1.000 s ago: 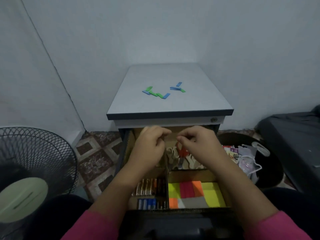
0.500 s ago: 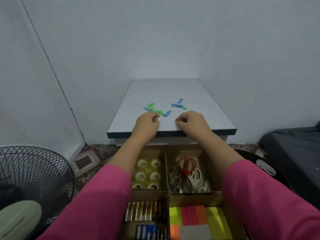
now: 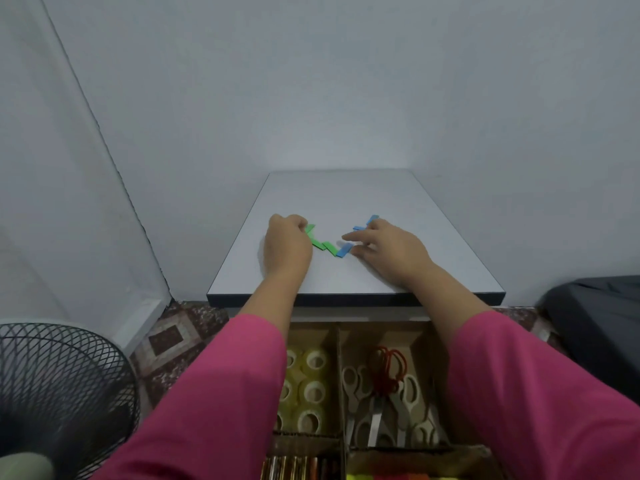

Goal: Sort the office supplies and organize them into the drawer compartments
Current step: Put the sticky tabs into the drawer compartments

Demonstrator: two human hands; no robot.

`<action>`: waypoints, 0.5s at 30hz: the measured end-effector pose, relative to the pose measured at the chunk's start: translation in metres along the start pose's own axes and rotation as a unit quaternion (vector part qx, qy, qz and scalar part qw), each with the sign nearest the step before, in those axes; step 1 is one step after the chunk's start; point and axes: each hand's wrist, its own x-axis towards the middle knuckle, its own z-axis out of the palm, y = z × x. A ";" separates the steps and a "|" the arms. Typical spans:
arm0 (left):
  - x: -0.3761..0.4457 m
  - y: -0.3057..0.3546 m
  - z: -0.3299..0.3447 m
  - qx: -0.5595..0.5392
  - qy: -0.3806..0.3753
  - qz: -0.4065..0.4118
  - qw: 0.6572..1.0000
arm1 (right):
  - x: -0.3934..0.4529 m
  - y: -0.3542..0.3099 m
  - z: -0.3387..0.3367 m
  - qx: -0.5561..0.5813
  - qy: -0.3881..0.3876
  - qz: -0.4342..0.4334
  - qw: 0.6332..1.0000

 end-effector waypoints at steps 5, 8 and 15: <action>0.019 -0.001 0.006 0.113 0.004 -0.065 0.992 | 0.011 0.018 0.005 0.069 0.090 0.097 0.989; 0.019 -0.004 0.007 0.110 -0.021 -0.065 0.992 | 0.020 0.021 0.004 0.076 0.093 0.168 0.978; 0.018 -0.011 0.007 0.040 -0.037 -0.044 0.998 | 0.026 0.020 0.004 0.024 0.064 0.173 0.983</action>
